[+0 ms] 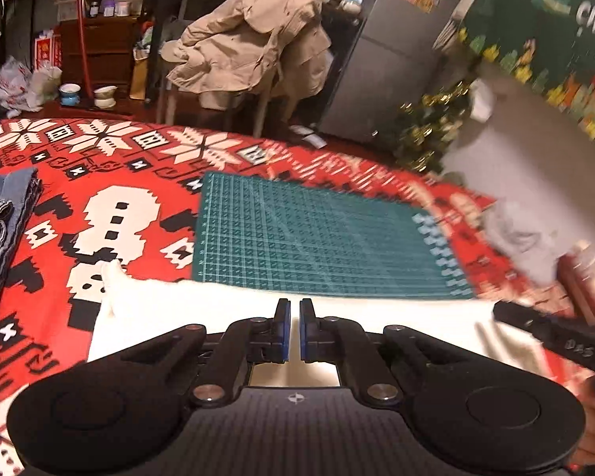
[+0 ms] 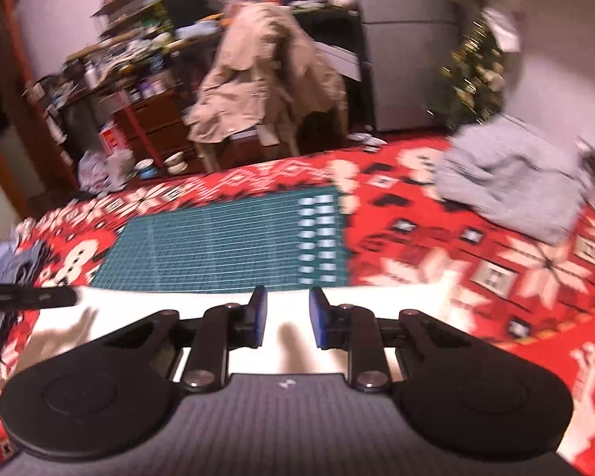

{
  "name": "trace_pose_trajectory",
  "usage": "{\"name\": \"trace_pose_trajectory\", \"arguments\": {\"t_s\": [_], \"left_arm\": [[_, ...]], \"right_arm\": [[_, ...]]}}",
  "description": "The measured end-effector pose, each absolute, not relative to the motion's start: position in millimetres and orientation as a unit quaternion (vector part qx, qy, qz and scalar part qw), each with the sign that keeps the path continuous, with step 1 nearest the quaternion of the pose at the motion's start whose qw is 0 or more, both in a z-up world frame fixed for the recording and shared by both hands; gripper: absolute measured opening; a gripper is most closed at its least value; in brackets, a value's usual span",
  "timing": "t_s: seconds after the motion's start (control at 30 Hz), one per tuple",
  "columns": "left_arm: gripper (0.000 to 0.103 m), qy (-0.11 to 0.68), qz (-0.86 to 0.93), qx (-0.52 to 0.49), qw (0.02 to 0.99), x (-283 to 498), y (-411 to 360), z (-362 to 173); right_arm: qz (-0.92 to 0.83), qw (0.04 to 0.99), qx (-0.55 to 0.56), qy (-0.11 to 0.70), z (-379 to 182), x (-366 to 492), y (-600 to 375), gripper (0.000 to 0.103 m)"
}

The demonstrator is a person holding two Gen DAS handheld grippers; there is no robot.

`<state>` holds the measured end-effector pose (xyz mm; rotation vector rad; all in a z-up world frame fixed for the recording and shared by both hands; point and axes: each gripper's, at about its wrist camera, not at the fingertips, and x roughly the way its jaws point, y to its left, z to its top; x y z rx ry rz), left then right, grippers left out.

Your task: Fold clothes

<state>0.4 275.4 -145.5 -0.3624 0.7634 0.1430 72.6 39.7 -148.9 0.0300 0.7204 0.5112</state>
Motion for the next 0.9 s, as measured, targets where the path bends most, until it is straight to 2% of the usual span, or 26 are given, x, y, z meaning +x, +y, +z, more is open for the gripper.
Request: {"name": "trace_pose_trajectory", "arguments": {"t_s": [0.13, 0.2, 0.37, 0.5, 0.6, 0.67, 0.73, 0.9], "left_arm": [[0.003, 0.373, 0.073, -0.167, 0.910, -7, 291, -157], [0.003, 0.365, 0.074, -0.171, 0.912, -16, 304, -159], [0.003, 0.355, 0.074, -0.167, 0.917, -29, 322, -163], [0.003, 0.351, 0.070, -0.155, 0.921, -31, 323, -163], [0.002, 0.353, 0.078, -0.168, 0.917, -27, 325, -157], [0.002, 0.357, 0.081, -0.163, 0.916, -21, 324, -155], [0.002, 0.367, 0.083, -0.155, 0.914, -13, 325, -156], [0.003, 0.378, 0.099, -0.161, 0.906, 3, 336, -158]], "right_arm": [[0.238, 0.896, 0.007, 0.374, -166, 82, 44, 0.026], [0.234, 0.898, 0.003, 0.372, -171, 84, 35, 0.015], [0.214, 0.905, 0.002, 0.368, -175, 93, 6, 0.014], [0.212, 0.901, 0.033, 0.378, -175, 100, -14, 0.003], [0.208, 0.900, 0.037, 0.383, -173, 101, -17, 0.004], [0.208, 0.903, 0.032, 0.374, -166, 97, -13, 0.013], [0.216, 0.907, 0.022, 0.360, -160, 93, -8, 0.019], [0.211, 0.901, 0.018, 0.379, -163, 103, 2, 0.019]]}}
